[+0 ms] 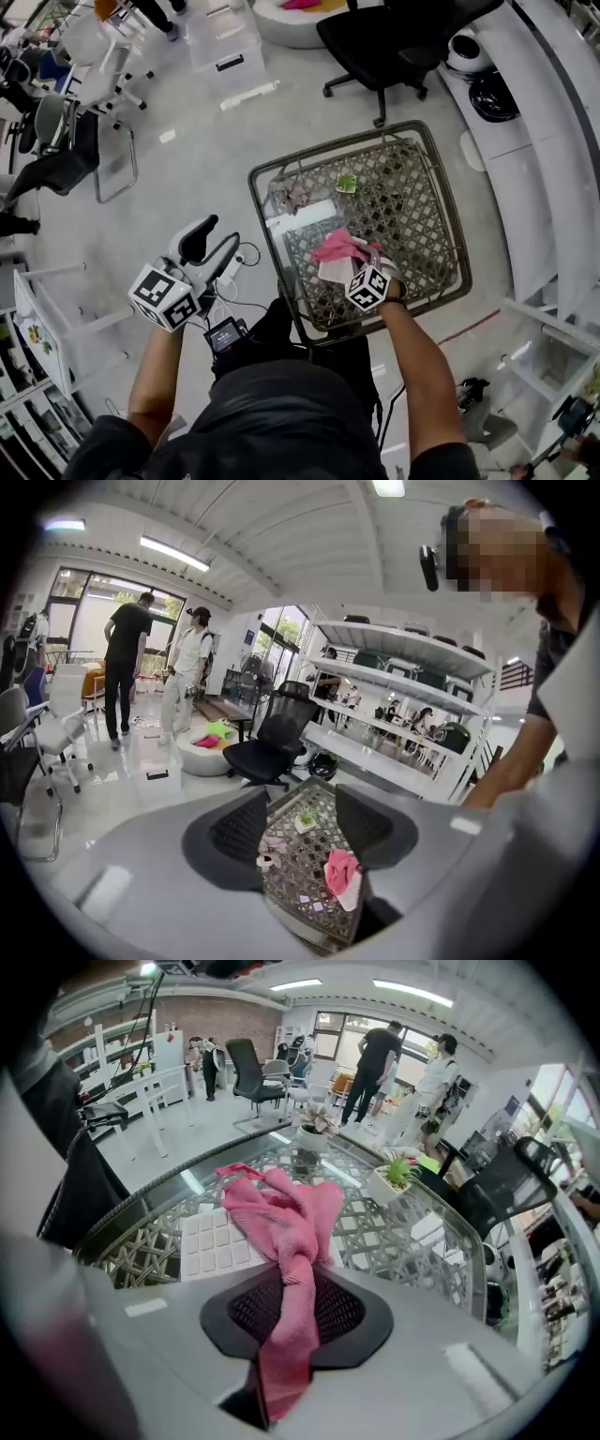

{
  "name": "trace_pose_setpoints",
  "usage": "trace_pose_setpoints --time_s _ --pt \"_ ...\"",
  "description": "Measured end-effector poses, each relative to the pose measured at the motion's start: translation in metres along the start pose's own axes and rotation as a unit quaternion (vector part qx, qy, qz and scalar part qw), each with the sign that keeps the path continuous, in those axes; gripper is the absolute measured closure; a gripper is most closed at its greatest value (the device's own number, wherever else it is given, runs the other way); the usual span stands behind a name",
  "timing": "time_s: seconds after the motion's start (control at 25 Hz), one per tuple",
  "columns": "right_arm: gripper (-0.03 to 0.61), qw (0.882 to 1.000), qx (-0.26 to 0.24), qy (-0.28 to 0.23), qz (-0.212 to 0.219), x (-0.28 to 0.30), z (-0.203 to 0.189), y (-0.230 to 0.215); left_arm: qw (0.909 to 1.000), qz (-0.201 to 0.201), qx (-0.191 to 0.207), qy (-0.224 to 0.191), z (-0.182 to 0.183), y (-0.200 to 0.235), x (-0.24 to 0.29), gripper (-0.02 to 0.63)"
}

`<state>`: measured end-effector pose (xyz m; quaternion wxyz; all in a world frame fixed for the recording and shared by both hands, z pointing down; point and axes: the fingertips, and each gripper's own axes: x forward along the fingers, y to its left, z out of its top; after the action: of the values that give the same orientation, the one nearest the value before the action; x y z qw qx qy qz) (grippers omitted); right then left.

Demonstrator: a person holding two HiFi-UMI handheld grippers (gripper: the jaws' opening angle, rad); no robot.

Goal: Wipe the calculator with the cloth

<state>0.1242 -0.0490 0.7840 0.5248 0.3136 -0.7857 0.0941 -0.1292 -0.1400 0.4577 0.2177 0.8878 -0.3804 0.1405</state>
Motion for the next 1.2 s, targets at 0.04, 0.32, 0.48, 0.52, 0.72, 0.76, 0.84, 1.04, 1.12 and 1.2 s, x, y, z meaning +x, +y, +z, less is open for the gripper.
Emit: trace_pose_setpoints --time_s 0.04,0.32,0.48,0.52,0.72,0.76,0.84,1.04,1.12,1.2 --pt "0.509 1.000 0.012 0.002 -0.004 0.000 -0.005 -0.002 1.0000 0.000 0.000 0.000 0.002 -0.001 0.002 0.365" --pt "0.509 0.989 0.148 0.001 -0.024 -0.007 -0.026 -0.020 1.0000 -0.008 0.002 -0.001 0.005 -0.008 0.014 0.365" --pt "0.509 0.972 0.232 -0.007 -0.019 -0.013 -0.027 -0.021 1.0000 -0.007 -0.002 0.003 0.003 -0.009 0.012 0.365" --pt "0.509 0.965 0.260 -0.010 -0.019 -0.016 -0.025 -0.023 1.0000 -0.006 -0.003 0.003 0.003 -0.008 0.011 0.365" --pt "0.509 0.925 0.380 -0.021 -0.024 -0.018 -0.018 -0.026 0.9998 -0.013 -0.012 -0.004 0.004 -0.002 0.014 0.365" --pt "0.509 0.920 0.391 -0.022 -0.023 -0.017 -0.016 -0.023 0.9998 -0.013 -0.014 -0.005 0.004 0.000 0.013 0.365" --pt "0.509 0.913 0.407 -0.022 -0.020 -0.014 -0.012 -0.018 0.9998 -0.012 -0.016 -0.006 0.002 0.002 0.012 0.365" --pt "0.509 0.906 0.422 -0.015 -0.019 -0.007 0.001 -0.008 0.9997 -0.005 -0.022 -0.011 -0.002 0.013 0.003 0.365" --pt "0.509 0.906 0.423 -0.012 -0.017 -0.004 0.010 -0.004 0.9996 -0.001 -0.024 -0.012 -0.003 0.020 -0.002 0.365" --pt "0.509 0.907 0.422 -0.009 -0.010 0.000 0.019 0.001 0.9996 0.003 -0.026 -0.012 -0.005 0.025 -0.006 0.365"
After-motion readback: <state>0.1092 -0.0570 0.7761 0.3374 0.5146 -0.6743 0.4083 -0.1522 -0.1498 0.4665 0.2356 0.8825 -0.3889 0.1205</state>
